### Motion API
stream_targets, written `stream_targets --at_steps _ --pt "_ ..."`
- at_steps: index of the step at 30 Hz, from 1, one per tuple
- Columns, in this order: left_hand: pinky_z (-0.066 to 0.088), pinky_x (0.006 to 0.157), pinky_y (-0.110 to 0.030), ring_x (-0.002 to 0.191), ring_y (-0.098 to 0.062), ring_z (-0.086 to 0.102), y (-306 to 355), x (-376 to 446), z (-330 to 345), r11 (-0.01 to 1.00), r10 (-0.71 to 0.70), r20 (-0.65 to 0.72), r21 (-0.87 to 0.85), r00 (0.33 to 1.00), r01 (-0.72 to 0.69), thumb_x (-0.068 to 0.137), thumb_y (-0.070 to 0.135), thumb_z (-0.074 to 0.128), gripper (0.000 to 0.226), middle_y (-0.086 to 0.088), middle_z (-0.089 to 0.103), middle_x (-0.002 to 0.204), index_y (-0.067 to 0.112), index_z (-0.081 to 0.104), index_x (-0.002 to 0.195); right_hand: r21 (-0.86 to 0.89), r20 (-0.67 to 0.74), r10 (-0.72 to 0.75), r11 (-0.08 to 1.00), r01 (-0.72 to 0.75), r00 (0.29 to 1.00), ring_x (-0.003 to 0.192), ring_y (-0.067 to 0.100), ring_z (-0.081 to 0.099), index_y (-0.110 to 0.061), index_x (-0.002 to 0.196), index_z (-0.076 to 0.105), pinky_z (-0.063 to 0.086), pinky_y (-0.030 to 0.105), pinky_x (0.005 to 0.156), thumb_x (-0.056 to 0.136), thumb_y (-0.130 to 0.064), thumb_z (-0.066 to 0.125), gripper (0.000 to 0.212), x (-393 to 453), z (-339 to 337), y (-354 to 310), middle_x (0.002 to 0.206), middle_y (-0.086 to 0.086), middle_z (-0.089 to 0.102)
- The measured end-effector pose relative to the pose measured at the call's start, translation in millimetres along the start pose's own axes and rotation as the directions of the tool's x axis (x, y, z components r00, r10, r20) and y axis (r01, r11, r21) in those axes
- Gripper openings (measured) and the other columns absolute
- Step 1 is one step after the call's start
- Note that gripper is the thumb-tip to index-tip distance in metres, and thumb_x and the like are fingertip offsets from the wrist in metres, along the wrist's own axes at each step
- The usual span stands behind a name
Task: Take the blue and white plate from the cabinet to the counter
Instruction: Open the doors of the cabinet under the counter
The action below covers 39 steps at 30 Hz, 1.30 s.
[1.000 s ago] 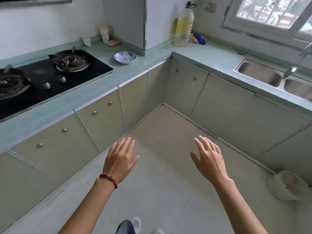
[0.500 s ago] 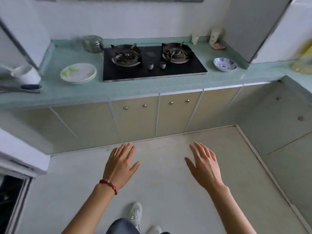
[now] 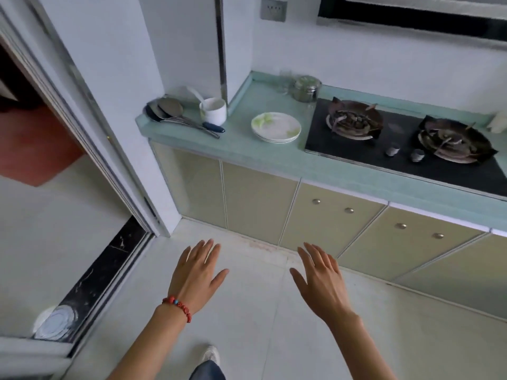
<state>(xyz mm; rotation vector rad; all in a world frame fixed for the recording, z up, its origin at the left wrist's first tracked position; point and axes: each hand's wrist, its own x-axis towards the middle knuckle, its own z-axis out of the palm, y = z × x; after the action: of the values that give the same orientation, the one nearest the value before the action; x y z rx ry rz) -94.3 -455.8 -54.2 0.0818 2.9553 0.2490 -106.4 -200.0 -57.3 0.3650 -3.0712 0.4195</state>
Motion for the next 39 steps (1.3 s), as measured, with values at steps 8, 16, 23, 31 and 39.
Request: stream_targets --at_steps 8,16,23,31,39 --pt "0.037 0.103 -0.049 0.123 -0.032 0.048 -107.9 55.1 -11.9 0.999 -0.051 -0.037 0.015 0.998 0.052 0.079 0.063 -0.015 0.097 -0.016 0.052 0.134 0.007 0.049 0.127 0.002 -0.035 -0.018 1.000 0.018 0.999 0.122 0.032 0.048 -0.005 0.122 0.052 0.039 0.044 0.100 0.085 -0.029 0.060 0.044 91.9 30.6 -83.7 0.131 0.015 0.054" --pt "0.053 0.083 -0.047 0.102 -0.029 0.064 -152.4 121.5 -26.5 0.998 -0.066 0.057 -0.002 0.996 0.066 0.091 0.052 -0.001 0.081 -0.013 0.068 0.113 0.007 0.063 0.110 0.004 -0.042 0.007 1.000 -0.007 0.999 0.115 0.034 0.055 -0.005 0.117 0.057 0.045 0.047 0.095 0.081 -0.027 0.066 0.043 161.5 53.5 -111.4 0.124 0.016 0.060" --pt "0.054 0.082 -0.045 0.100 -0.026 0.065 -173.6 206.6 -28.2 0.999 -0.033 0.059 0.024 0.998 0.032 0.091 0.050 -0.003 0.080 -0.010 0.069 0.110 0.009 0.064 0.107 0.030 -0.008 0.021 0.999 -0.021 1.000 0.125 0.032 0.045 -0.004 0.124 0.050 0.034 0.045 0.104 0.088 -0.027 0.057 0.043 250.2 80.3 -102.9 0.133 0.016 0.052" --pt "0.053 0.083 -0.043 0.103 -0.025 0.064 -199.8 288.1 -37.8 0.999 0.023 0.080 0.047 0.997 -0.027 0.091 0.049 -0.003 0.079 -0.010 0.069 0.112 0.009 0.063 0.110 0.049 -0.013 0.085 0.995 -0.084 0.996 0.111 0.034 0.058 -0.002 0.113 0.058 0.046 0.048 0.093 0.079 -0.020 0.068 0.040 332.8 106.1 -108.4 0.118 0.018 0.064" --pt "0.051 0.086 -0.044 0.107 -0.026 0.062 -223.3 359.5 -7.3 0.990 0.138 0.146 -0.011 0.980 -0.138 0.092 0.049 0.000 0.076 -0.012 0.066 0.117 0.007 0.060 0.114 0.073 -0.007 0.276 0.959 -0.275 0.961 0.107 0.035 0.060 0.001 0.111 0.058 0.049 0.049 0.087 0.077 -0.015 0.070 0.039 380.7 149.8 -111.5 0.114 0.020 0.065"
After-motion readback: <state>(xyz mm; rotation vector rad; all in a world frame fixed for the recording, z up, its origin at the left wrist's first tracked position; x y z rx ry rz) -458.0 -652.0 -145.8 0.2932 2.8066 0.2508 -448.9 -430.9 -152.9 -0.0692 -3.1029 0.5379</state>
